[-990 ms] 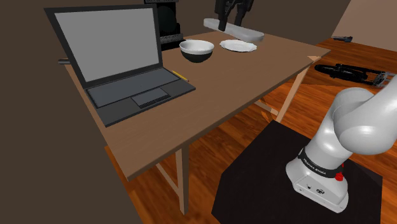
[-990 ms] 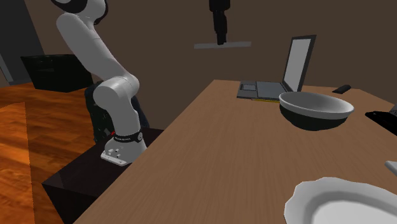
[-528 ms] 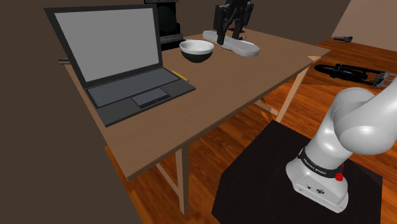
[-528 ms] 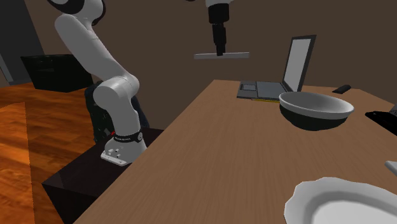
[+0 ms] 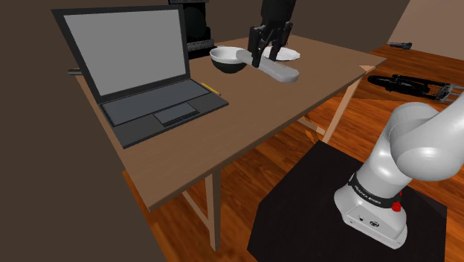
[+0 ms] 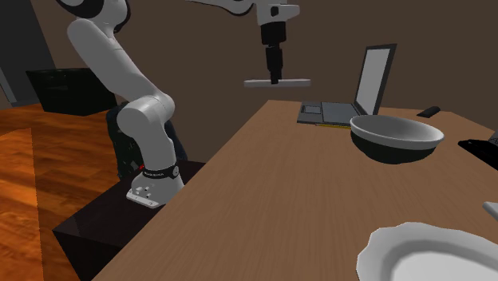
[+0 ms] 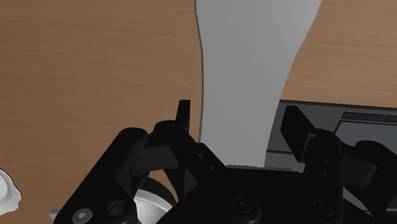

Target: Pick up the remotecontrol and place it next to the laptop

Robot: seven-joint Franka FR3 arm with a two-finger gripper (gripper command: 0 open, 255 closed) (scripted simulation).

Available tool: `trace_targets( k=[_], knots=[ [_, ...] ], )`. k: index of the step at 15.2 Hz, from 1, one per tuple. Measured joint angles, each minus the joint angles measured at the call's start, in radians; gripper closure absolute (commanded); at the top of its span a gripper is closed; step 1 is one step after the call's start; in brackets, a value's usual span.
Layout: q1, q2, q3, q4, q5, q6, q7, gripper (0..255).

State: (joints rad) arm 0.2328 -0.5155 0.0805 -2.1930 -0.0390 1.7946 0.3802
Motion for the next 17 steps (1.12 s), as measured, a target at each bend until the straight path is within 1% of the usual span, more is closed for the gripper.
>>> trace_targets(
  k=[17],
  knots=[
    [0.000, 0.008, 0.003, -0.226, -0.003, 0.234, 0.013, 255]
  ],
)
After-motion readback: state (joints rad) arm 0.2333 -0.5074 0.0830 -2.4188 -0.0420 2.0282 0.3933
